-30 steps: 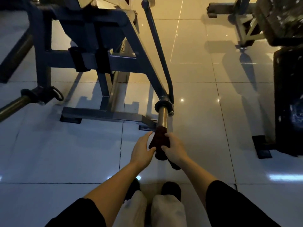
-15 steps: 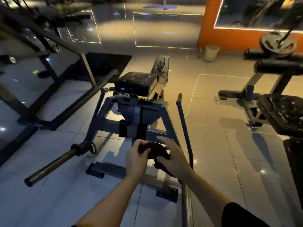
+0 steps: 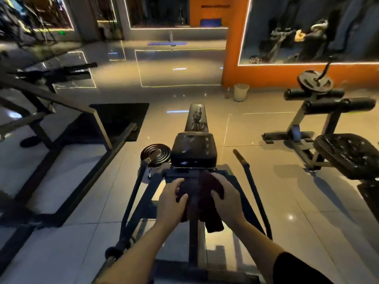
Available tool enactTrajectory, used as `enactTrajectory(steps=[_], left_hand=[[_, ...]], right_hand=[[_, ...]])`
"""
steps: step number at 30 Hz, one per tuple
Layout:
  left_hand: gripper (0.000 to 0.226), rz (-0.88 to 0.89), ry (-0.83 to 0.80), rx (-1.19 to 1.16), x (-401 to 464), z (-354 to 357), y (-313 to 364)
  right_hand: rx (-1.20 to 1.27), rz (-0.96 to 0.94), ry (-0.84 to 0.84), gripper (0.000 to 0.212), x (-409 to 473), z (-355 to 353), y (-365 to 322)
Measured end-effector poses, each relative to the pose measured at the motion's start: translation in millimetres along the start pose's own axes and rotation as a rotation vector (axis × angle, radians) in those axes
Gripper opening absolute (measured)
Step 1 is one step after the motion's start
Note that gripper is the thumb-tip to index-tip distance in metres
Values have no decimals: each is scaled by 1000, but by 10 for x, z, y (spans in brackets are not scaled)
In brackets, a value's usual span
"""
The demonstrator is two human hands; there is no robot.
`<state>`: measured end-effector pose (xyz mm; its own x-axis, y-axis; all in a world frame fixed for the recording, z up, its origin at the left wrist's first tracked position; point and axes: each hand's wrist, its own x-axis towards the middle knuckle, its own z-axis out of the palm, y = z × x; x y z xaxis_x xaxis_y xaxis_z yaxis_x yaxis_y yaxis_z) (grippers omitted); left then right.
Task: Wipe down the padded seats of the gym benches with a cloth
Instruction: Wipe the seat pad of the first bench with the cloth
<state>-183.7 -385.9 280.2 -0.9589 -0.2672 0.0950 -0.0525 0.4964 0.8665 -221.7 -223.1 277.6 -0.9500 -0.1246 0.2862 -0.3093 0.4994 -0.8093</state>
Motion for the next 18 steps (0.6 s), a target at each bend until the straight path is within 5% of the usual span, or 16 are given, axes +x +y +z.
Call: enactTrajectory(steps=[9,18], left_hand=[[48,110,-129,288,794,153,-400],[76,194,-186,496,1517,240,-969]], right_hand=[[-116,257,4,34,652,483,433],[-212,332,261,30,1177,1013,735]])
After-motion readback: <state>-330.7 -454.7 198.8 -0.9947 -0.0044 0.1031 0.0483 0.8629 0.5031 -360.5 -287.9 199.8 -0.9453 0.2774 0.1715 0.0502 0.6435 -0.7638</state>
